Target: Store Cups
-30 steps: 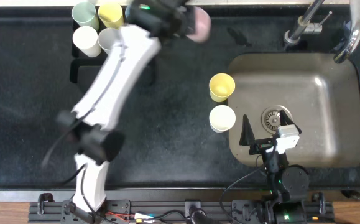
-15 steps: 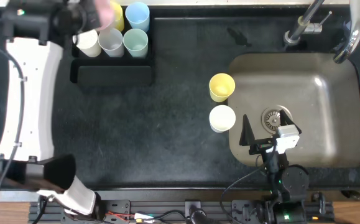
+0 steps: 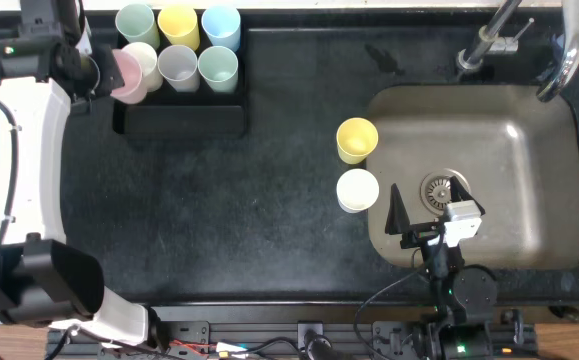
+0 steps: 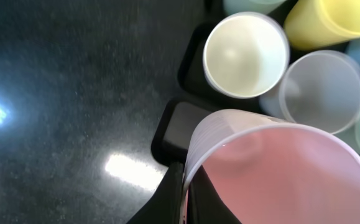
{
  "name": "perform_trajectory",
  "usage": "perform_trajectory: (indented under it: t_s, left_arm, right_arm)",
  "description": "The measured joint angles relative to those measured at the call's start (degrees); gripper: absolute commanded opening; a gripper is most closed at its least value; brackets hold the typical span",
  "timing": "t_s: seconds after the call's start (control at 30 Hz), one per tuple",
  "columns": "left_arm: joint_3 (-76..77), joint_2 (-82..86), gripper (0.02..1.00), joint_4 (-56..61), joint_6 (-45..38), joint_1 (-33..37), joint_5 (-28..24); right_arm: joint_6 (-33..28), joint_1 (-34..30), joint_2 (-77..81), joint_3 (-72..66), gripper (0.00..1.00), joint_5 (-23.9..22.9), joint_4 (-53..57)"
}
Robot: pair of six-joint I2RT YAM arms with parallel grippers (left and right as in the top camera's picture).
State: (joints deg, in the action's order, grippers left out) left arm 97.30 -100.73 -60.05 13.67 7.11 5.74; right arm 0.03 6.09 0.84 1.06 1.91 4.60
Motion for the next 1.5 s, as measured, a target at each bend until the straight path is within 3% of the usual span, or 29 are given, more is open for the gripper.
perform_trajectory:
  t_s: [0.7,1.5]
  left_arm:
    - [-5.9,-5.2,0.036,6.1,-0.6,3.3,-4.1]
    - [-6.1,-10.2,0.038,7.6,-0.6,4.0,-4.3]
  right_arm:
    - [0.0,0.0,0.0,0.0,0.996,0.0,0.0]
    - [0.0,0.0,0.0,0.0,0.993,0.0,0.0]
